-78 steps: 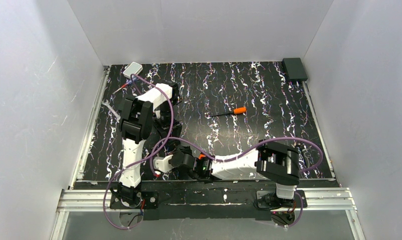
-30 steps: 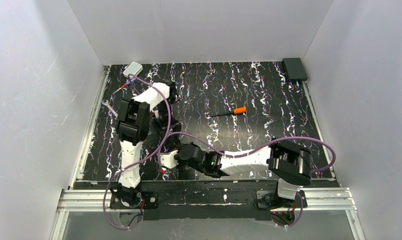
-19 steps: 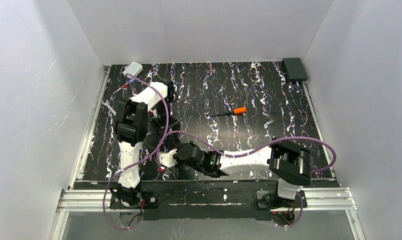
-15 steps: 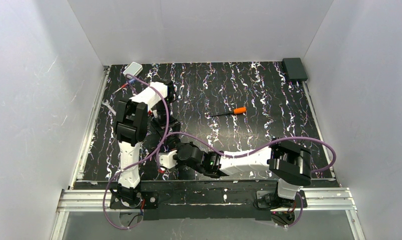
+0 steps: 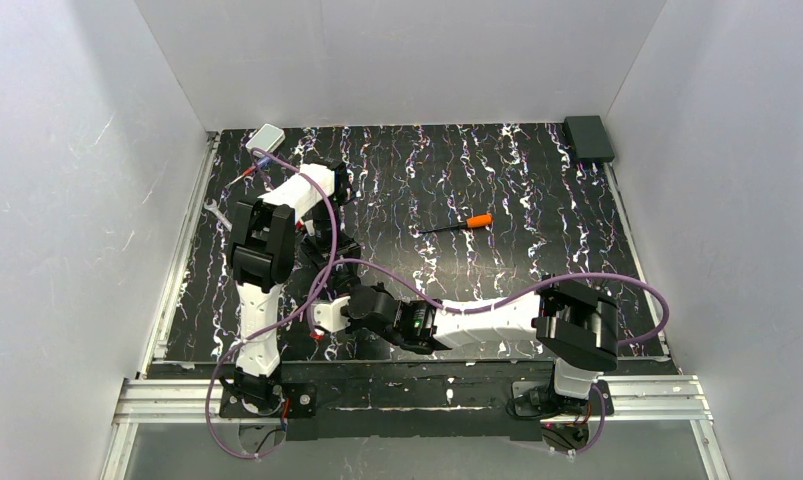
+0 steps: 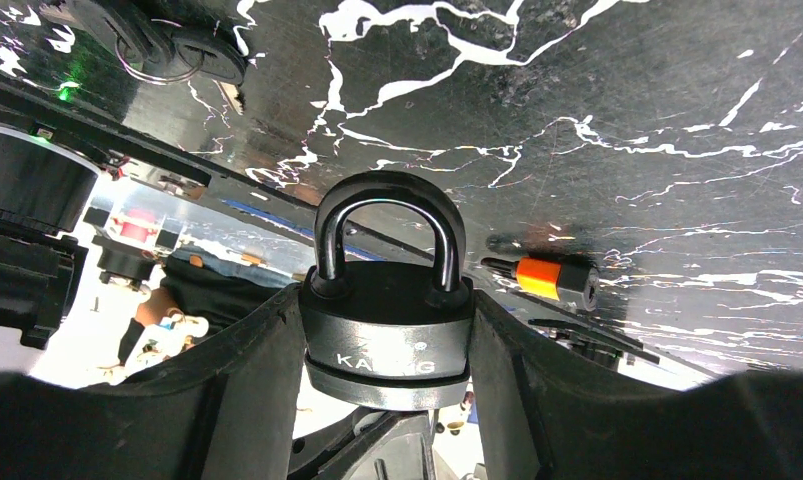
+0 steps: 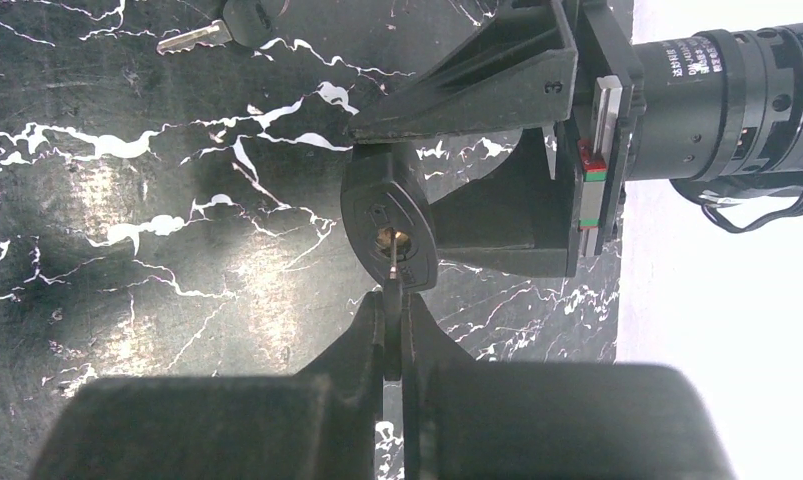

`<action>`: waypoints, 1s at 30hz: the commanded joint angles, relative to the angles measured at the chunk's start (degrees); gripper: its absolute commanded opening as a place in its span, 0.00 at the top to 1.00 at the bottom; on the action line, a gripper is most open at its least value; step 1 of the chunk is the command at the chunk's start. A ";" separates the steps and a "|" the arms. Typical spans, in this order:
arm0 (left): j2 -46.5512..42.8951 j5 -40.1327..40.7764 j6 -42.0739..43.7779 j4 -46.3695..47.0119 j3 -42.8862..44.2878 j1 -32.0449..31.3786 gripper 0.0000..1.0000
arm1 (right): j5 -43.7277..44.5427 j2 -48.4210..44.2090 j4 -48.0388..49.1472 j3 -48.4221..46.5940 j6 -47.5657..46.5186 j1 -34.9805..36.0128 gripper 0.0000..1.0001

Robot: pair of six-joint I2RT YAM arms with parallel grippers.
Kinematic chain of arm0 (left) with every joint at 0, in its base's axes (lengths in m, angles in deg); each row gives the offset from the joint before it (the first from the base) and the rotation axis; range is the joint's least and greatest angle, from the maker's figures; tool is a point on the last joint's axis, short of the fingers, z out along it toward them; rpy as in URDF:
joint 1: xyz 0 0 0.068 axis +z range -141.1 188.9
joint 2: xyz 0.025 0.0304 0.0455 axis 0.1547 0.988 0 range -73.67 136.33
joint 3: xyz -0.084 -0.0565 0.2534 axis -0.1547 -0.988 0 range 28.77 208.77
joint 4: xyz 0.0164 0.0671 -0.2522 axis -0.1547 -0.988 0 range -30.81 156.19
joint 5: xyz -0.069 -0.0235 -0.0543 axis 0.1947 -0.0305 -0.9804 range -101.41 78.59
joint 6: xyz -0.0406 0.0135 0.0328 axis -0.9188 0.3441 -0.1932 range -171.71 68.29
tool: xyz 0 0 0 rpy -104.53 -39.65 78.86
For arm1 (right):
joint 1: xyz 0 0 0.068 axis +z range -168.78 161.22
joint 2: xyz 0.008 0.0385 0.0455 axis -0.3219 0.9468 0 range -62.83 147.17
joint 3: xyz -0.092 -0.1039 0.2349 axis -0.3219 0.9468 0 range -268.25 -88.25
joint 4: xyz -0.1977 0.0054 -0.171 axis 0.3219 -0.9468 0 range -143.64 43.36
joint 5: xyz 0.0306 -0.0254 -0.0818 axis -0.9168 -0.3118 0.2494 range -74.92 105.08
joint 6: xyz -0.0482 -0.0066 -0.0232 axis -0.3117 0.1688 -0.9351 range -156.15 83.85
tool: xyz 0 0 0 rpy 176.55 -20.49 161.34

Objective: Unlock with the key

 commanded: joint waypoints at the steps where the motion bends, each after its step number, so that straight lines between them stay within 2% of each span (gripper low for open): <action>1: -4.64 -6.71 -1.58 -11.25 0.44 -0.88 1.00 | -2.37 -1.13 7.68 -0.86 -0.23 0.05 0.99; 4: -4.63 -6.63 -1.49 -11.25 0.70 -0.88 1.00 | -1.84 -1.50 8.52 -0.18 -0.96 0.05 0.99; 8: -4.70 -6.77 -1.34 -11.12 0.72 -0.90 1.00 | -3.18 -1.53 5.76 -2.20 2.61 -0.29 0.99; 12: -4.93 -6.80 -1.27 -11.18 0.51 -0.86 1.00 | -1.89 -0.17 6.73 -1.19 -3.46 -0.02 0.99; 24: -4.82 -6.93 -0.86 -11.06 0.30 -0.86 1.00 | -2.69 0.00 7.09 0.10 -11.76 0.58 0.99; 30: -4.85 -7.15 -0.72 -10.98 0.40 -0.86 1.00 | -2.71 -0.31 7.22 -1.09 -8.14 0.49 0.99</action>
